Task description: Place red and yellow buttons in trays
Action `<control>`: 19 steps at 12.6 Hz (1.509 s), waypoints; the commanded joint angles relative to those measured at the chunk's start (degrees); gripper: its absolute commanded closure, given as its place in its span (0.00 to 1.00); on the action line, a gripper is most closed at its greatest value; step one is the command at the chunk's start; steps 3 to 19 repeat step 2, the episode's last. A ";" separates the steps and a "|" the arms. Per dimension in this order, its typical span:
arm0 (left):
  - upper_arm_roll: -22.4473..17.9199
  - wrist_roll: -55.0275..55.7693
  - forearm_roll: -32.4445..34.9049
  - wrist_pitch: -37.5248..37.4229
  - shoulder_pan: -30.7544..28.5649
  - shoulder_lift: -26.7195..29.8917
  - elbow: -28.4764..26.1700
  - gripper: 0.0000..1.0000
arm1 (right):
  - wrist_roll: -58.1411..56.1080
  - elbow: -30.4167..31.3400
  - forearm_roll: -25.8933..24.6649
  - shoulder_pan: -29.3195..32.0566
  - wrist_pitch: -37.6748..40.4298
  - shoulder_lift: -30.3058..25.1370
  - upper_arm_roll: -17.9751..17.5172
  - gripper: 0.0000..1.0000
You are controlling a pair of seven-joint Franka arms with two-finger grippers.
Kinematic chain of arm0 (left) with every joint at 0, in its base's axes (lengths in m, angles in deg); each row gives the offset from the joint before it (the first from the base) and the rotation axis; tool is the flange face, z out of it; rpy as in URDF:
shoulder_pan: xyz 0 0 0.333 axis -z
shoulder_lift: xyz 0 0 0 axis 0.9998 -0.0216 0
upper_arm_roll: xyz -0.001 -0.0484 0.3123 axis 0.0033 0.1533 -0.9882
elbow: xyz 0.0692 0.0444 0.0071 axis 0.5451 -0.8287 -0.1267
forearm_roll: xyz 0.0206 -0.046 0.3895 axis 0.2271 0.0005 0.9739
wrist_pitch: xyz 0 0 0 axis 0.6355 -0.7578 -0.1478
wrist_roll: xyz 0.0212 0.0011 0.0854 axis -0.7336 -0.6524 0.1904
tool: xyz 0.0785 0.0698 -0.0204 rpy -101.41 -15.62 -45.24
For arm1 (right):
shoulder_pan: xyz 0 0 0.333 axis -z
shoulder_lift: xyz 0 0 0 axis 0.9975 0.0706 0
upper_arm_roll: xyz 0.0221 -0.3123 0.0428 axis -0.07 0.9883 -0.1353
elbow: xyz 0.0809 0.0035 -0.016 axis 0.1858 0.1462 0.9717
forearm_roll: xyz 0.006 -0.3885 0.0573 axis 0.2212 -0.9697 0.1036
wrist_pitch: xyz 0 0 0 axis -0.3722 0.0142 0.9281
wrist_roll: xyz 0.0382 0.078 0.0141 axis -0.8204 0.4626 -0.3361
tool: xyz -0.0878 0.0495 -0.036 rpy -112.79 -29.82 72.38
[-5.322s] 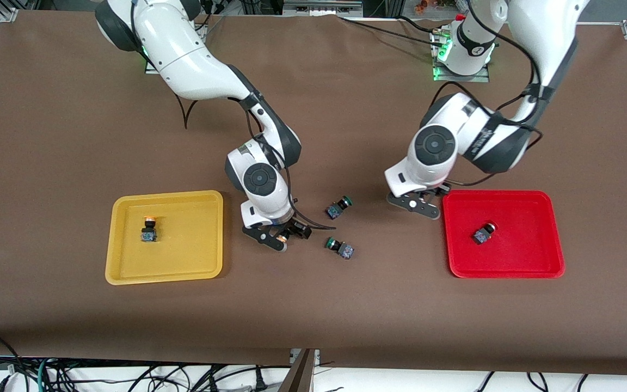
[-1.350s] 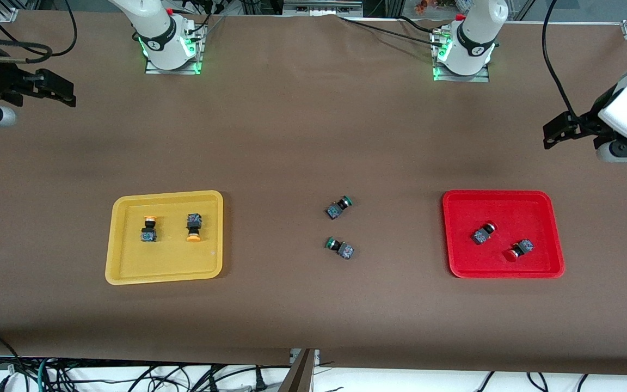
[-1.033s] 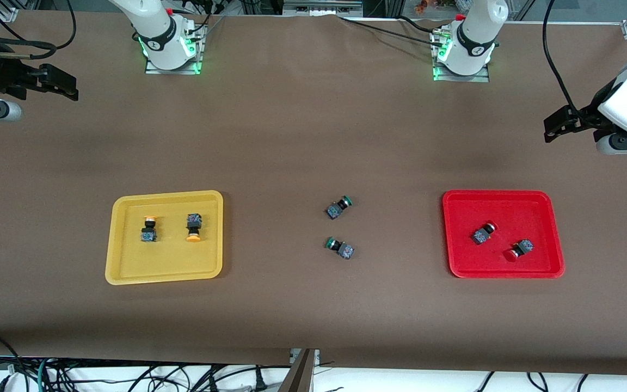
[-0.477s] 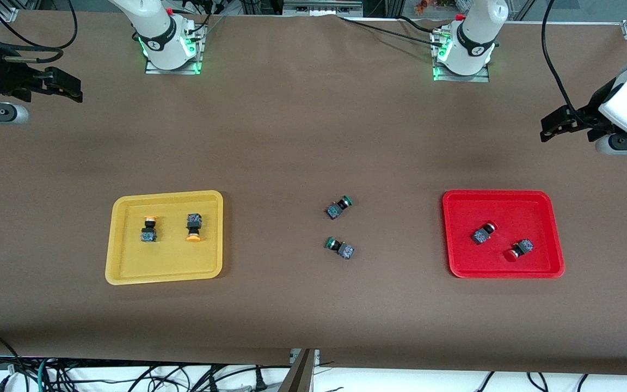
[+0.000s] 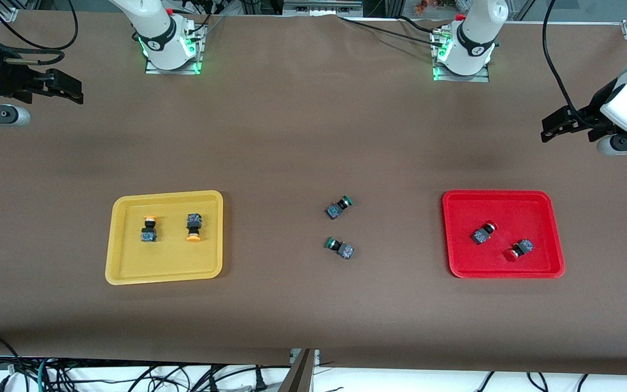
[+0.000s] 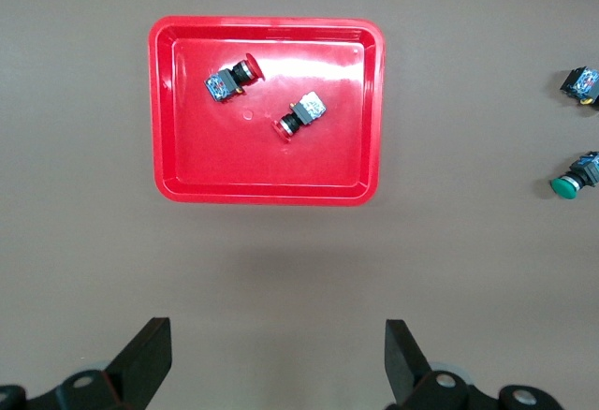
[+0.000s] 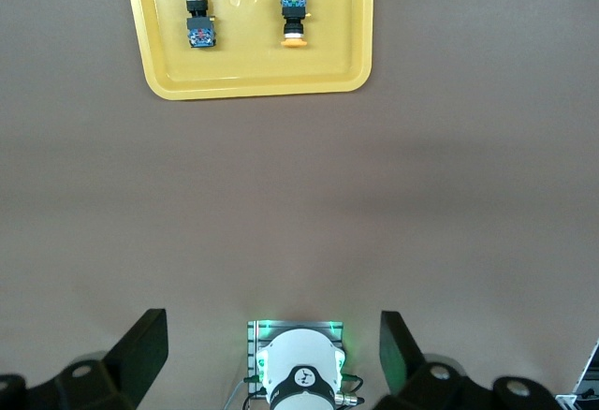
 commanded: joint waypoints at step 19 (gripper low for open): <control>-0.12 -0.18 -1.39 -1.73 -0.15 -0.66 1.33 0.00 | -0.27 -0.23 -0.39 0.75 -0.22 -0.24 -0.34 0.00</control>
